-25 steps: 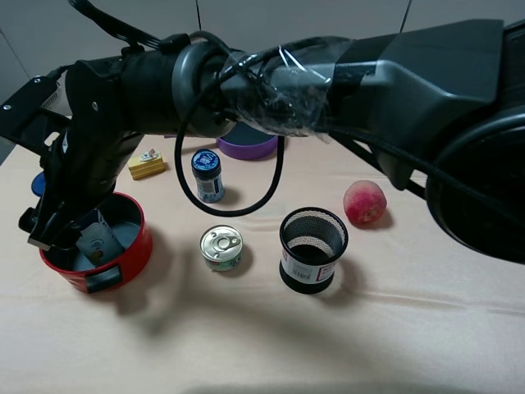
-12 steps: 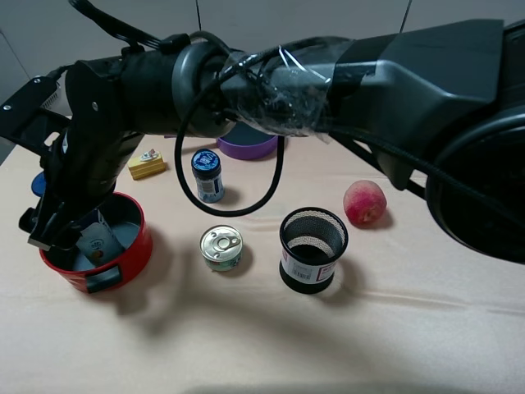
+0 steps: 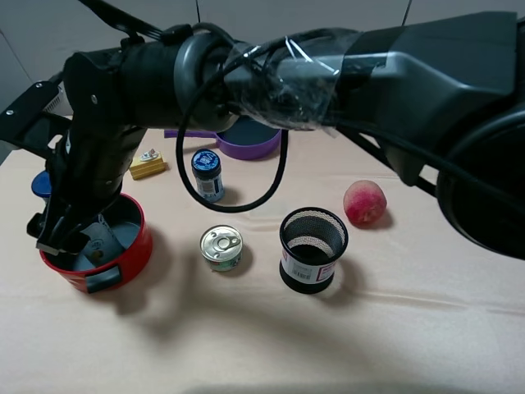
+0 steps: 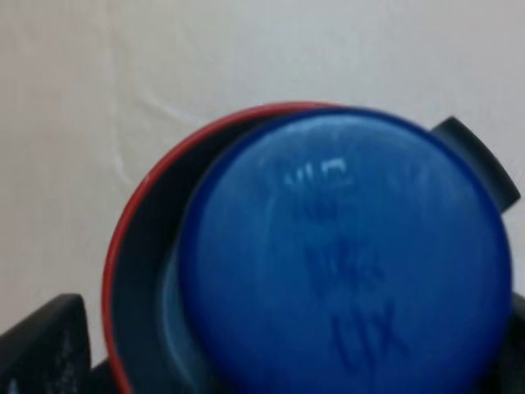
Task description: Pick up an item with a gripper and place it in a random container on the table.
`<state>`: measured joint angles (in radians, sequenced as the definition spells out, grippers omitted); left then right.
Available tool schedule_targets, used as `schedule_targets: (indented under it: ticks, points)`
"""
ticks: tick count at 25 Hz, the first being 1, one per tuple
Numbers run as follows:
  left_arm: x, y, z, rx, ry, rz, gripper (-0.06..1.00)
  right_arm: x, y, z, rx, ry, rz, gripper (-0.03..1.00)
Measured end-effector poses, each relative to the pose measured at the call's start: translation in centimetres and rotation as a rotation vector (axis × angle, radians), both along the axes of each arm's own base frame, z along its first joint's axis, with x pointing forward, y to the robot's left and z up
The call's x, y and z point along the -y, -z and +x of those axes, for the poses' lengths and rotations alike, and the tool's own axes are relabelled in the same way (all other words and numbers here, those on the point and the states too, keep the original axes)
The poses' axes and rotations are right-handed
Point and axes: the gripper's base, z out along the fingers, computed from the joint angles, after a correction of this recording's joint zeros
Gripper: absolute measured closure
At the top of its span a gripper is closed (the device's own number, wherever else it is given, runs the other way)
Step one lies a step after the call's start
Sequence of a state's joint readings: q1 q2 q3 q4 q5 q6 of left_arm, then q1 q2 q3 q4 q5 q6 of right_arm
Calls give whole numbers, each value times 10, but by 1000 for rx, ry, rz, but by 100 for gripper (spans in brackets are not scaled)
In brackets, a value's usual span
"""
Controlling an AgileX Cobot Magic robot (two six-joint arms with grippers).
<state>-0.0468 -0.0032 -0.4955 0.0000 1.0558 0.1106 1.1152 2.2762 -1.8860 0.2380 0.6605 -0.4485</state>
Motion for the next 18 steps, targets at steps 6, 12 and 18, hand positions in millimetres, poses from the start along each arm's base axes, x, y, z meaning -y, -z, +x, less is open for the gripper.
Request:
schedule_targets:
  ticks: [6, 12, 18]
  points:
    - [0, 0, 0, 0, 0, 0, 0, 11, -20, -5, 7, -35, -66, 27]
    - [0, 0, 0, 0, 0, 0, 0, 24, -44, -10, 14, -58, -110, 27]
    - [0, 0, 0, 0, 0, 0, 0, 43, -62, -5, -4, -47, -190, 27]
